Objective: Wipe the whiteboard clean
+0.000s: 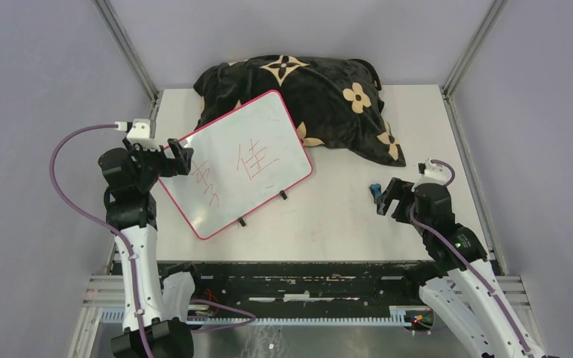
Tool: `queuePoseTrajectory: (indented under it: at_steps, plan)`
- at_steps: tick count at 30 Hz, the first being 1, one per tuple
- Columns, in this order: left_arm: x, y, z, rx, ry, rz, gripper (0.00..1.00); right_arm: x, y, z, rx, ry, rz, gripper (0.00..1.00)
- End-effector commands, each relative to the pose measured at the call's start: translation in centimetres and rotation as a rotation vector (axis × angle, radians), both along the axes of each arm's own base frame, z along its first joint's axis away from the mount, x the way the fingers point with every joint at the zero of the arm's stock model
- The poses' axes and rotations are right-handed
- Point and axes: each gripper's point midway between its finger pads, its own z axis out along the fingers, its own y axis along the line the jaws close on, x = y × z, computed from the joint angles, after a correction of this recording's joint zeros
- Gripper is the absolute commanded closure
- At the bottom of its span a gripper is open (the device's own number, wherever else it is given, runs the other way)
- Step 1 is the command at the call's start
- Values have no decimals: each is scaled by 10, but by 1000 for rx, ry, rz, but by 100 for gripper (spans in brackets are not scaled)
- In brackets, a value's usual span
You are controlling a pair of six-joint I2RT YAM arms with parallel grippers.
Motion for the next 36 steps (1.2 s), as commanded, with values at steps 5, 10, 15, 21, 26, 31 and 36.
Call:
queuePoseTrajectory:
  at_steps: [5, 10, 15, 21, 26, 31, 36]
  plan:
    - [4, 4, 9, 45, -27, -6, 7, 15, 3, 41, 57, -136, -22, 22]
    - [10, 2, 5, 59, 26, -54, 7, 31, -3, 27, -81, 18, -41, 25]
    - [17, 8, -11, 97, 98, -70, 7, 45, -6, 13, -221, 199, -16, 21]
    - [17, 11, -10, 143, 95, -73, 7, 68, 12, -10, -213, 261, 31, 21]
    - [13, 8, 0, 157, 72, -91, 7, 75, 20, -44, -223, 349, 62, 21]
    - [10, 5, 9, 157, 63, -97, 7, 82, 19, -71, -248, 401, 49, 21]
    - [4, 2, 22, 161, 32, -102, 7, 96, 11, -88, -272, 446, 18, 21]
